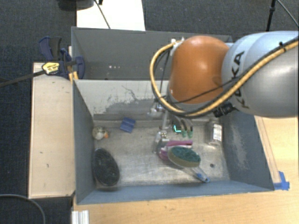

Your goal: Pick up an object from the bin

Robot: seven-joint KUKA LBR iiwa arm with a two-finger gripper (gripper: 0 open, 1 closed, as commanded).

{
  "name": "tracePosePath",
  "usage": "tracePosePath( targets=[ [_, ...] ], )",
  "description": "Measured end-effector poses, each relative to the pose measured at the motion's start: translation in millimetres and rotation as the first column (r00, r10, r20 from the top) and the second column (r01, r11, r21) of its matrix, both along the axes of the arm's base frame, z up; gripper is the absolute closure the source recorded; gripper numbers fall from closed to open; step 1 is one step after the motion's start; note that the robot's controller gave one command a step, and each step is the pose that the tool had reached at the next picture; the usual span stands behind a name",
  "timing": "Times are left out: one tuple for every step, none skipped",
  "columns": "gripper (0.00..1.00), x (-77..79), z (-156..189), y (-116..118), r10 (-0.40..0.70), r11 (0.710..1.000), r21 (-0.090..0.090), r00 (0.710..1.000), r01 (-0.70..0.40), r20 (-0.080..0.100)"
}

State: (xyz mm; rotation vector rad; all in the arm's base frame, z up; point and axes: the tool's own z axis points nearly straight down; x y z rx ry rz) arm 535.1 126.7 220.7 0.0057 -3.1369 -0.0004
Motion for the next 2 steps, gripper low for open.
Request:
tracePosePath(
  targets=[
    [0.0, 9.7, -124, -71, -0.168, 0.986, -0.002, 0.986, 0.168, 0.0],
    [0.0, 26.6, -147, -106, 0.156, 0.988, 0.003, 0.988, -0.156, 0.011]
  ],
)
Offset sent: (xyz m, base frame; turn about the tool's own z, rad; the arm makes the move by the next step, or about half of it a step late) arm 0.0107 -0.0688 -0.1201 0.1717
